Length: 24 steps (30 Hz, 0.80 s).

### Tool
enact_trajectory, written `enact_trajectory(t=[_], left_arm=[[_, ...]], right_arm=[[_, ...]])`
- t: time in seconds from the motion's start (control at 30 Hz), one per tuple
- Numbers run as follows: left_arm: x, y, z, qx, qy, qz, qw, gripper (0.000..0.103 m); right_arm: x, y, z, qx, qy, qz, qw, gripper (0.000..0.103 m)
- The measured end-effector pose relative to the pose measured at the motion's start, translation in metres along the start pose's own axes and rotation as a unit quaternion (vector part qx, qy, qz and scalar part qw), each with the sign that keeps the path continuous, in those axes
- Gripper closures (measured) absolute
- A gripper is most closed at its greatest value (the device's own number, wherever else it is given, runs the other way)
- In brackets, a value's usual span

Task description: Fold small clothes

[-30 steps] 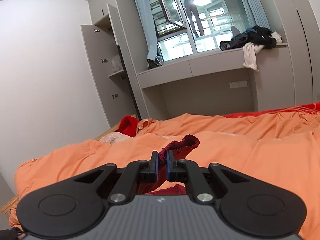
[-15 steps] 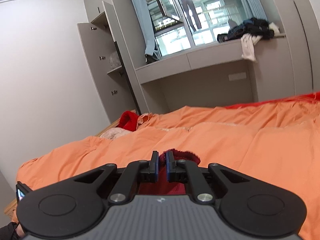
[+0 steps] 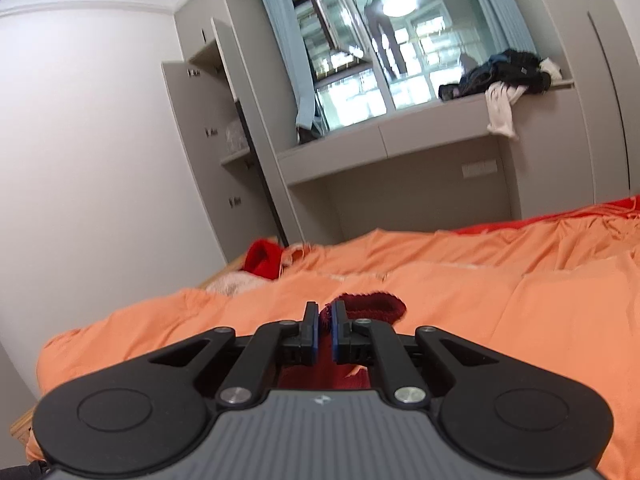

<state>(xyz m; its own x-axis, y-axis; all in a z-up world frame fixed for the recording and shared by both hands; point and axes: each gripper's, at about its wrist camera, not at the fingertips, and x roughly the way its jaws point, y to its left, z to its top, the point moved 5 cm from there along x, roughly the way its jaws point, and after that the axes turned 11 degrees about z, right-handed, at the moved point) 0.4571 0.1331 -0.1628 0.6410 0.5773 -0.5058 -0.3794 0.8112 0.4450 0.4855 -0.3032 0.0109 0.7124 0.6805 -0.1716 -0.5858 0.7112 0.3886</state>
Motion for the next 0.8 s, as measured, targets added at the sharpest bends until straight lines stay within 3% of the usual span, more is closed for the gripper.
enact_trajectory(t=[0.1,0.2,0.27,0.3,0.43,0.57,0.63,0.73,0.8], left_arm=[[-0.003,0.01,0.0,-0.028,-0.008,0.014,0.9995,0.0],[0.009,0.003,-0.01,0.007,0.034,0.004,0.9994,0.001],[0.005,0.0,-0.013,0.019,0.03,0.007,0.9993,0.001],[0.004,-0.001,-0.013,0.024,0.027,0.008,0.9993,0.001],[0.006,-0.002,-0.017,0.033,0.031,0.007,0.9989,0.001],[0.009,-0.003,-0.015,0.029,0.036,0.004,0.9989,0.001],[0.009,-0.002,-0.014,0.03,0.036,0.004,0.9989,0.001],[0.01,-0.001,-0.015,0.028,0.037,0.0,0.9989,0.001],[0.011,0.0,-0.016,0.024,0.039,-0.005,0.9989,0.001]], right_arm=[[-0.015,-0.019,-0.046,0.017,0.037,-0.017,0.999,0.097],[-0.016,-0.048,-0.105,0.063,0.101,-0.04,0.992,0.096],[-0.015,-0.062,-0.137,0.082,0.153,-0.048,0.984,0.094],[-0.018,-0.067,-0.148,0.086,0.161,-0.058,0.982,0.088],[-0.036,-0.075,-0.142,0.119,0.126,-0.037,0.984,0.056],[-0.033,-0.09,-0.105,0.144,0.081,-0.022,0.986,0.047],[-0.013,-0.108,-0.098,0.194,0.098,0.004,0.976,0.045],[0.011,-0.13,-0.109,0.228,0.128,-0.005,0.965,0.046],[0.024,-0.136,-0.119,0.244,0.145,-0.001,0.959,0.056]])
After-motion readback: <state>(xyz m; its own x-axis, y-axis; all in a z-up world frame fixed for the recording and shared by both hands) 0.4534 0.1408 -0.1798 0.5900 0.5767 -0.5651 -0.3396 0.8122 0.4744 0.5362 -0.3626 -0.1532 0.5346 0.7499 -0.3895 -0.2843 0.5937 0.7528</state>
